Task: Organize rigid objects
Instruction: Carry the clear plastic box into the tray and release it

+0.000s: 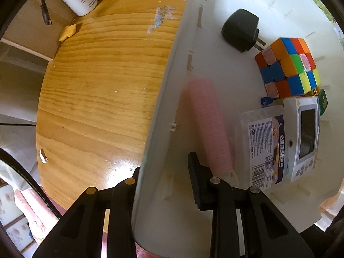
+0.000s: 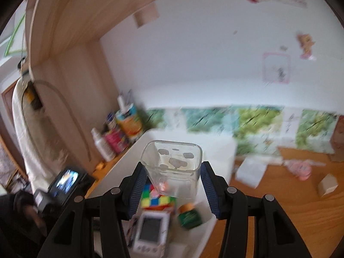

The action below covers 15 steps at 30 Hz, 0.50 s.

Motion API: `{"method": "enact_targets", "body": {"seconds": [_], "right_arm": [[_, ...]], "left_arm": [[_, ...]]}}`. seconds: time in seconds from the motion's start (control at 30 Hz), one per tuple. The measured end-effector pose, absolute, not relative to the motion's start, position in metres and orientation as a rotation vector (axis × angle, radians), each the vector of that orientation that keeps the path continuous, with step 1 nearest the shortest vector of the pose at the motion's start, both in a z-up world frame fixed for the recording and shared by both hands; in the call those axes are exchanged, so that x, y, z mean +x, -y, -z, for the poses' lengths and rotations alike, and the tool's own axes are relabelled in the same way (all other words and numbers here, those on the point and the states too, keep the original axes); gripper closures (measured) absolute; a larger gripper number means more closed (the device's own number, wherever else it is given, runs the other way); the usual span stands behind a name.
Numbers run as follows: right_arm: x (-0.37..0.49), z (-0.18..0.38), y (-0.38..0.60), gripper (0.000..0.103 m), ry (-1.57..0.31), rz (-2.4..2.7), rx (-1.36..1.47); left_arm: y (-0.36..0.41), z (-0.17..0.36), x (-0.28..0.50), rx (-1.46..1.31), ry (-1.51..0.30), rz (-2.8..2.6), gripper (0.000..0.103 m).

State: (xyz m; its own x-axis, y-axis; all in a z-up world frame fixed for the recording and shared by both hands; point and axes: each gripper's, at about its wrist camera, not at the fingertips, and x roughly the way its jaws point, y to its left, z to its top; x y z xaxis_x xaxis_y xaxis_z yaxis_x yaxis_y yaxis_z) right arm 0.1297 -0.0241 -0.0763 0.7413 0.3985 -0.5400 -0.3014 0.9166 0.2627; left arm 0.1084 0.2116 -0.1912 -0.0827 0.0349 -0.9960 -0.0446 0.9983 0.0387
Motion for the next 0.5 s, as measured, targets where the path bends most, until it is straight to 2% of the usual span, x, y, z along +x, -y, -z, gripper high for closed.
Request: {"method": "enact_targets", "body": {"seconds": [0.13,0.27,0.5], "right_arm": [[0.120,0.092,-0.003,0.050,-0.735,-0.433,0.116],[0.116,0.101,-0.014,0.026,-0.795,-0.450,0.069],[0.117,0.100,0.011,0.022,-0.794,-0.336,0.062]], "left_arm": [[-0.210,0.190,0.106,0.007,-1.654,-0.054,0.072],[-0.209,0.190,0.107,0.009,-1.650,-0.048,0.072],[-0.211,0.189,0.105,-0.010,-1.639,-0.054,0.072]]}}
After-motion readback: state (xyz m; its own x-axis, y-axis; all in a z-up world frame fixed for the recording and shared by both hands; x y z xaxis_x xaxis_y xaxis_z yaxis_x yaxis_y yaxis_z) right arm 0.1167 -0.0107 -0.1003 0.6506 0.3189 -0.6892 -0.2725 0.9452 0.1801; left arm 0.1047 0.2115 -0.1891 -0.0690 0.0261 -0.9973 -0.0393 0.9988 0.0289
